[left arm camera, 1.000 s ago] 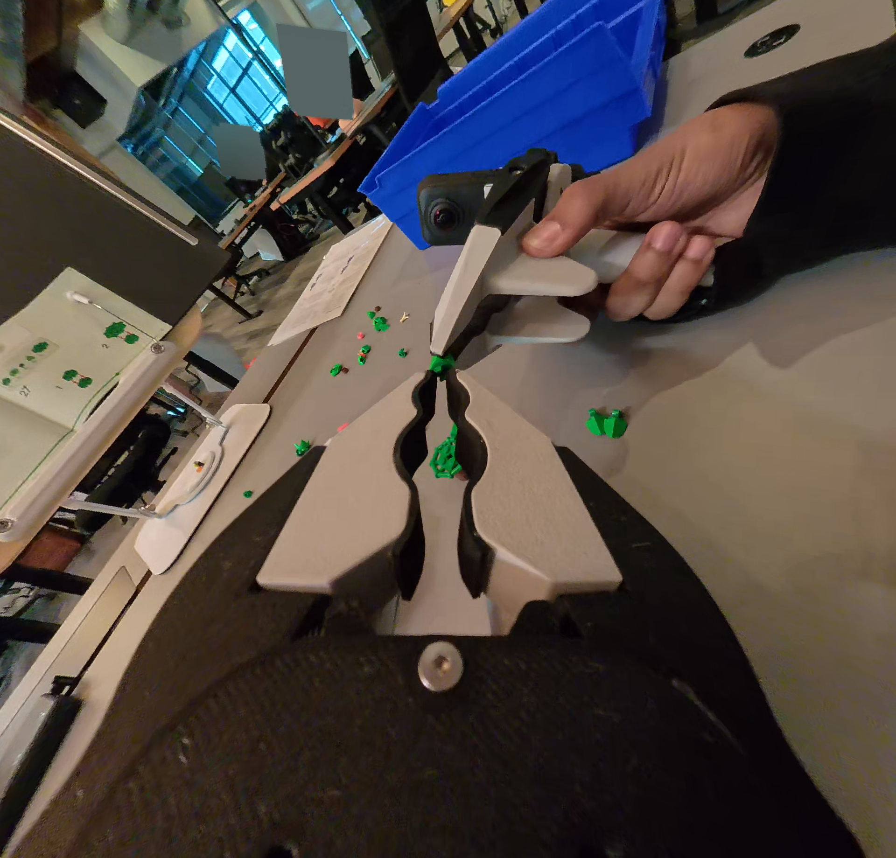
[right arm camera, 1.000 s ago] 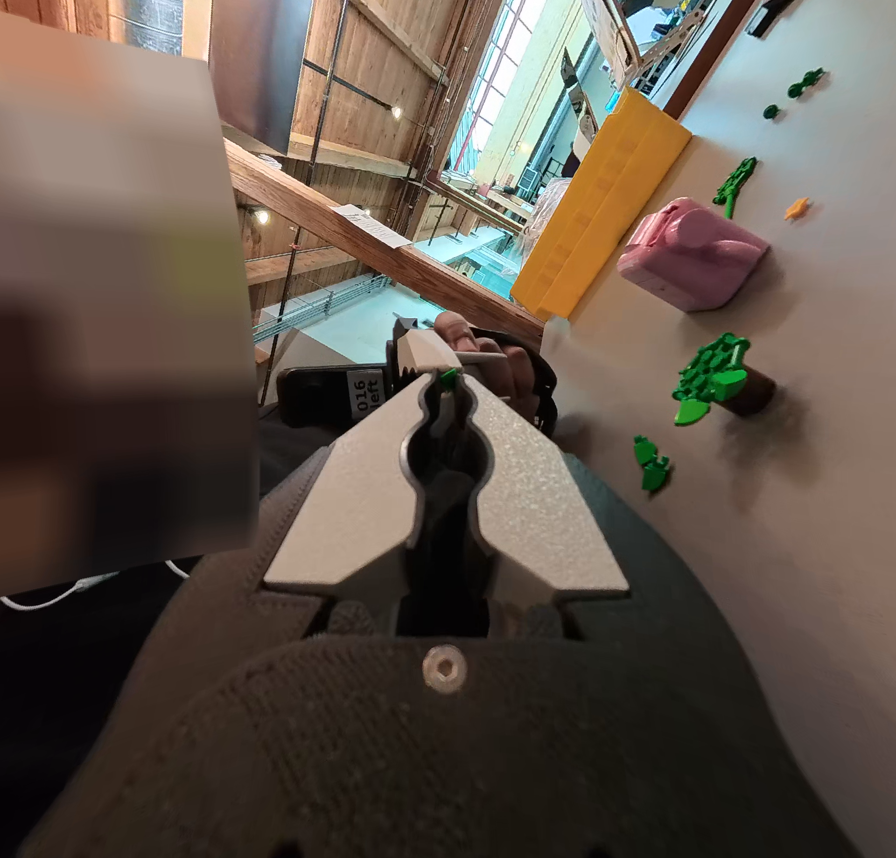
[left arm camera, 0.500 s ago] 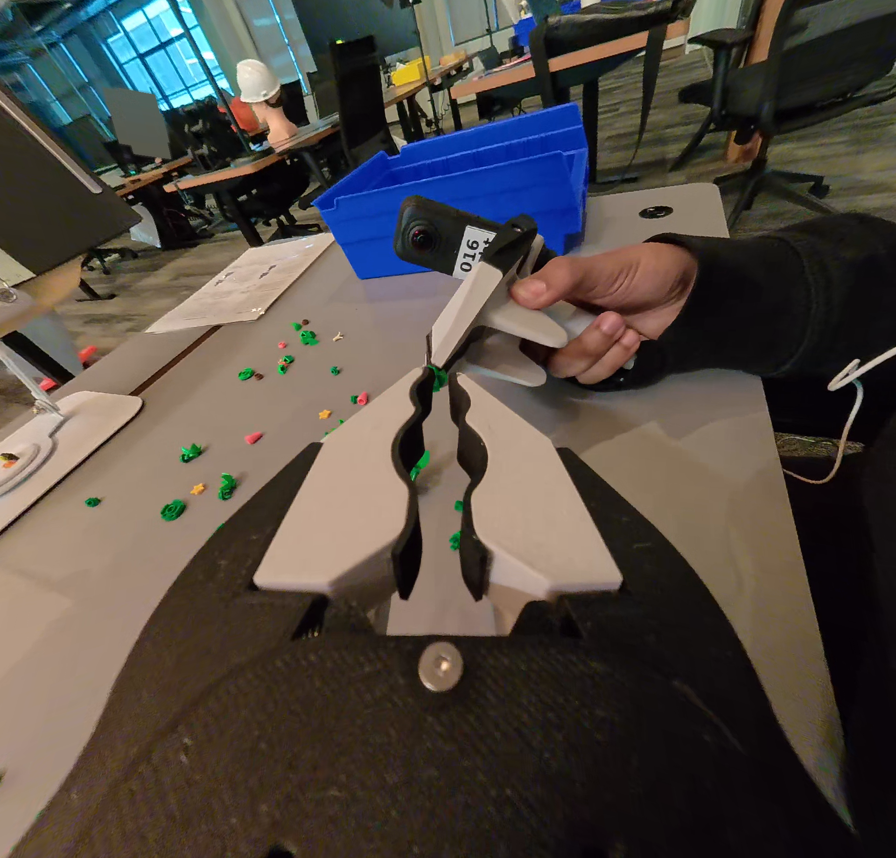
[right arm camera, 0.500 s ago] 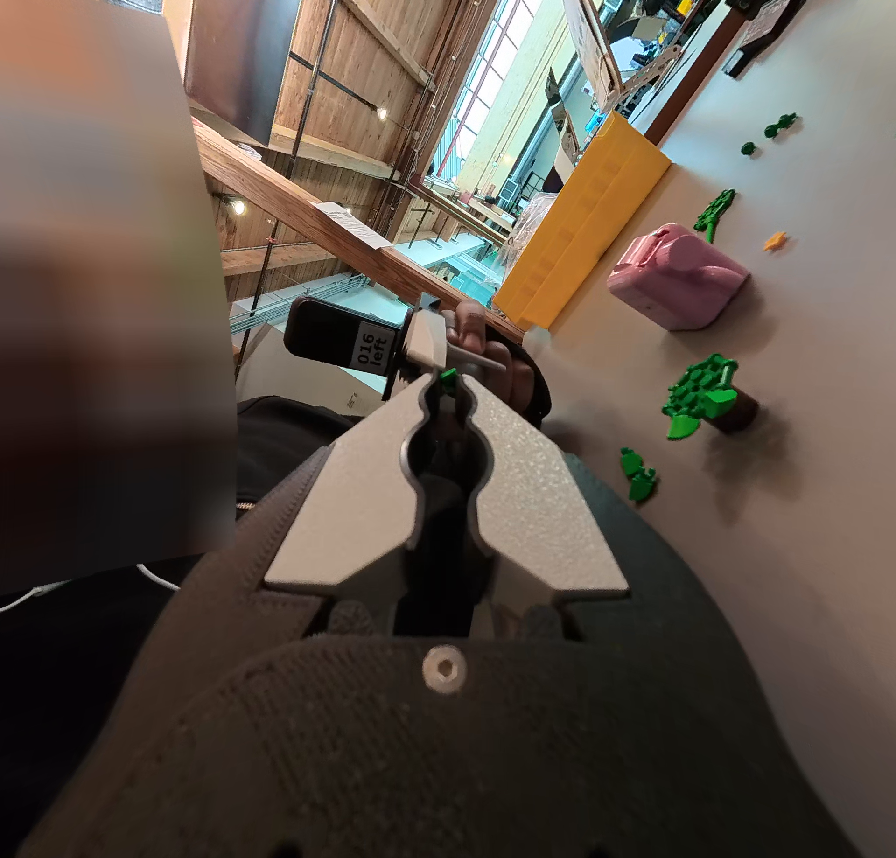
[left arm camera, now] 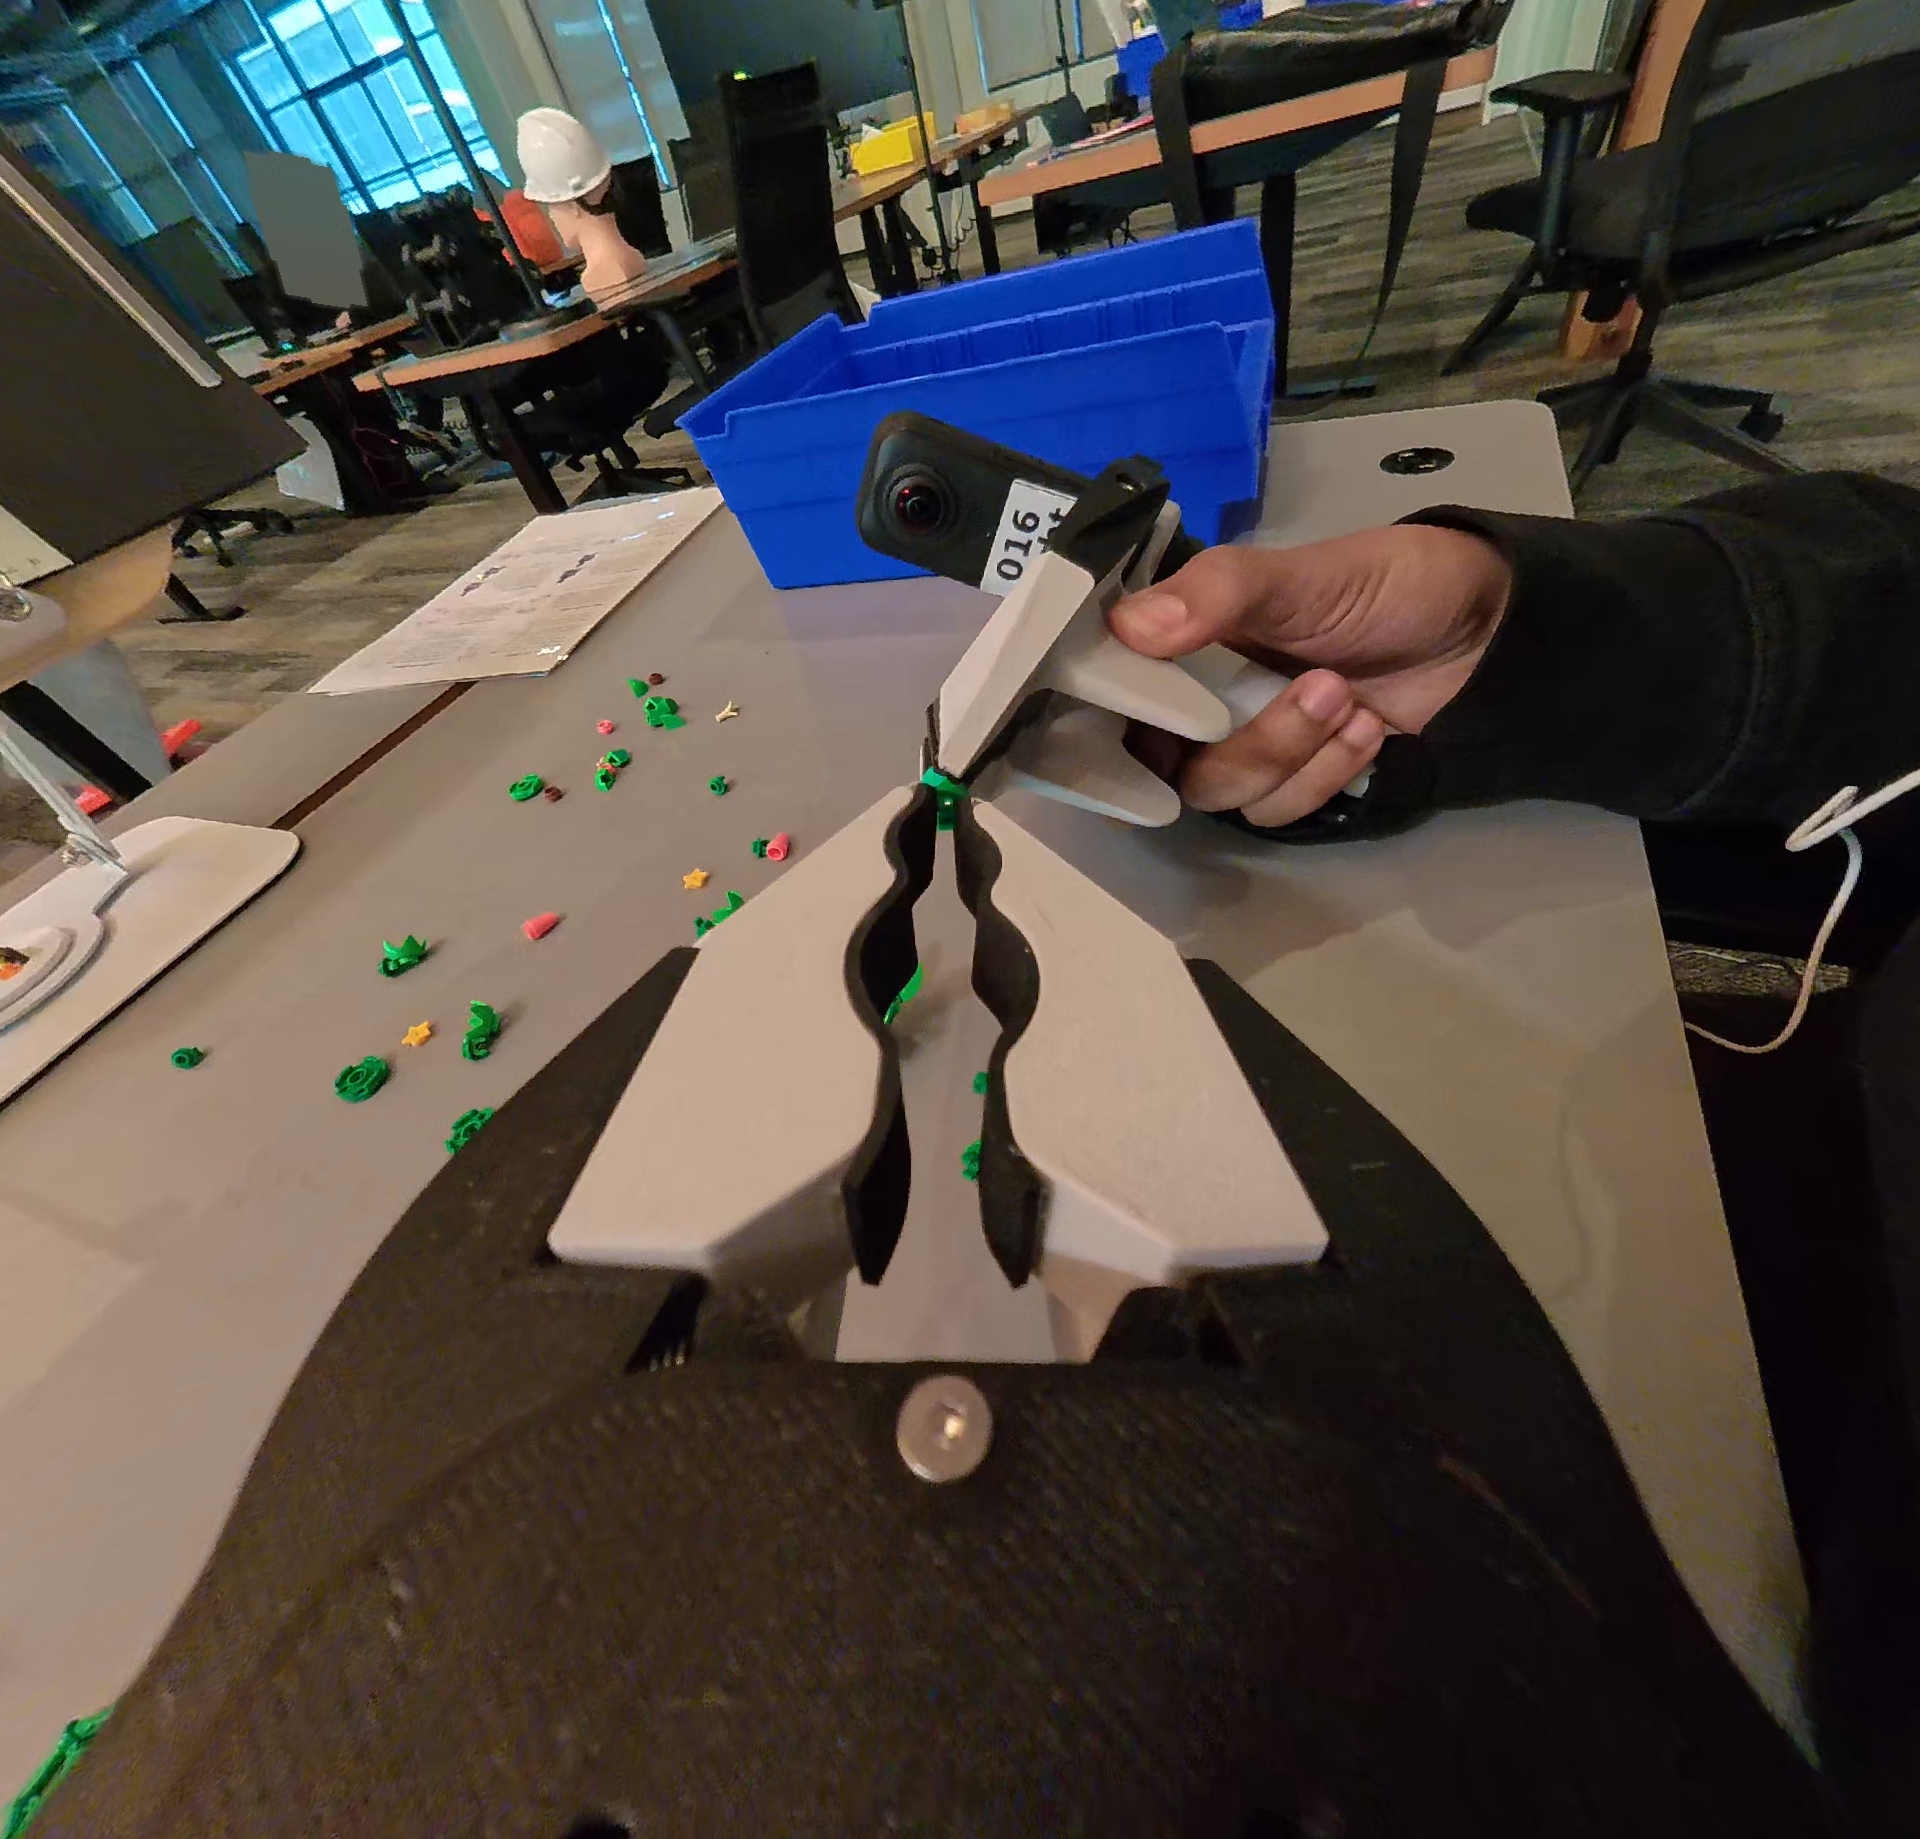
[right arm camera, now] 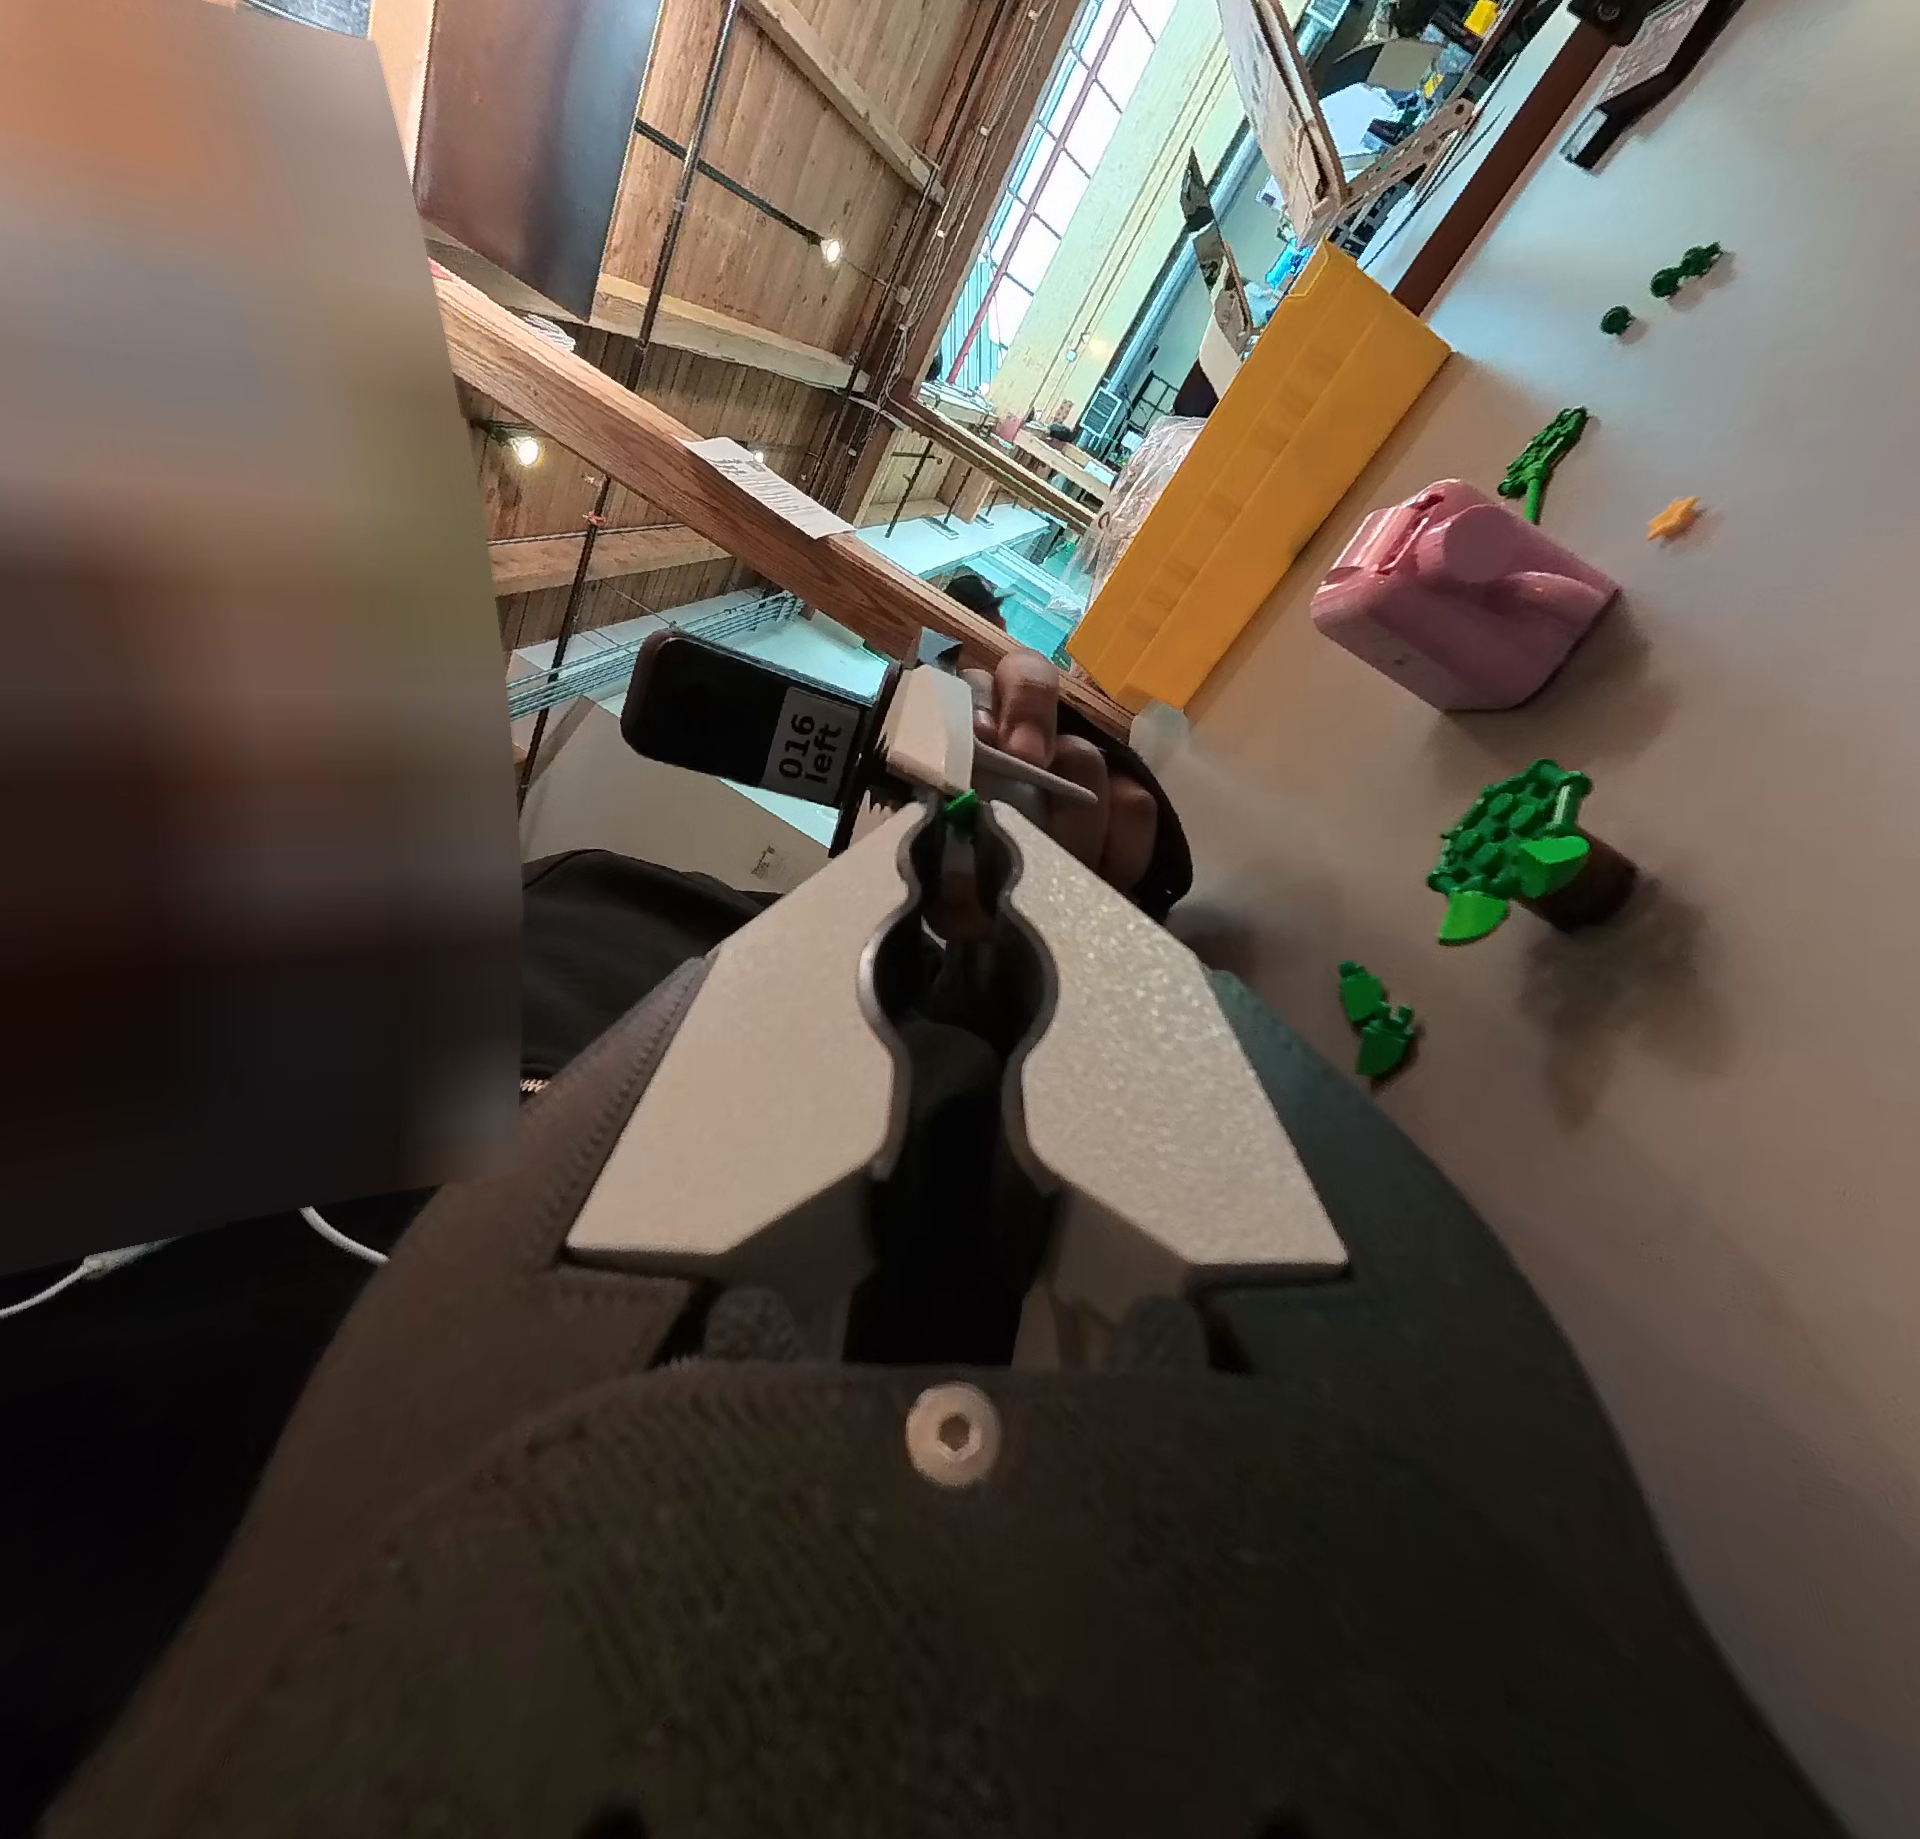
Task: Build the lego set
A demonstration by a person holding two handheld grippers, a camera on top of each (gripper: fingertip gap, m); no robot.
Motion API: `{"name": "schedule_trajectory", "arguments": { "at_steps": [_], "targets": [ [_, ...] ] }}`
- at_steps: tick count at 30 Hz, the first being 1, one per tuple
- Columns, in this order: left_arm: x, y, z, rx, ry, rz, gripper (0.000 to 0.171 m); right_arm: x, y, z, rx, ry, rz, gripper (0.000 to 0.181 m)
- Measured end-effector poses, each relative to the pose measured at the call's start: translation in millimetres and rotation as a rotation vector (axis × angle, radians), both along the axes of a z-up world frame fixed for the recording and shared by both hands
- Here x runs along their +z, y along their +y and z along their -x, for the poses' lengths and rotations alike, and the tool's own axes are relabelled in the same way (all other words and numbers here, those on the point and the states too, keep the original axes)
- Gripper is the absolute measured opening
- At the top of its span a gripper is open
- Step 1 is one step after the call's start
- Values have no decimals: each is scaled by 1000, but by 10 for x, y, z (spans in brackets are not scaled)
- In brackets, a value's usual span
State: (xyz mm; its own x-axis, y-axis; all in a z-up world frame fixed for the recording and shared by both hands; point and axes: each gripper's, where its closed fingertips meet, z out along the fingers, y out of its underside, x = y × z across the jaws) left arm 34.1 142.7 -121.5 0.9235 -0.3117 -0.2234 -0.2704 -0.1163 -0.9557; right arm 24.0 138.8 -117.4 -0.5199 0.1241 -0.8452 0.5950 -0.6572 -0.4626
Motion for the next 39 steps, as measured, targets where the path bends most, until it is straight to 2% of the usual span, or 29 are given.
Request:
{"name": "schedule_trajectory", "arguments": {
  "at_steps": [20, 24, 27, 31, 39],
  "targets": [
    [-25, 23, 11, 59, 130, -24, 0, 2, 19, -1, -4, -2, 17, 5],
    [-28, 22, 5, 41, 87, -15, 1, -3, 16, 3, -7, -3, 9, 4],
    [-11, 11, -7, 12, 31, -10, 10, -5, 17, 5, -9, -3, 8, 4],
    [1, 7, 3, 19, 36, -18, 1, 0, 26, 5, -11, -1, 15, 4],
    [-21, 14, 0, 22, 61, -14, 0, 3, 9, -2, 0, 1, 17, 4]
  ]
}}
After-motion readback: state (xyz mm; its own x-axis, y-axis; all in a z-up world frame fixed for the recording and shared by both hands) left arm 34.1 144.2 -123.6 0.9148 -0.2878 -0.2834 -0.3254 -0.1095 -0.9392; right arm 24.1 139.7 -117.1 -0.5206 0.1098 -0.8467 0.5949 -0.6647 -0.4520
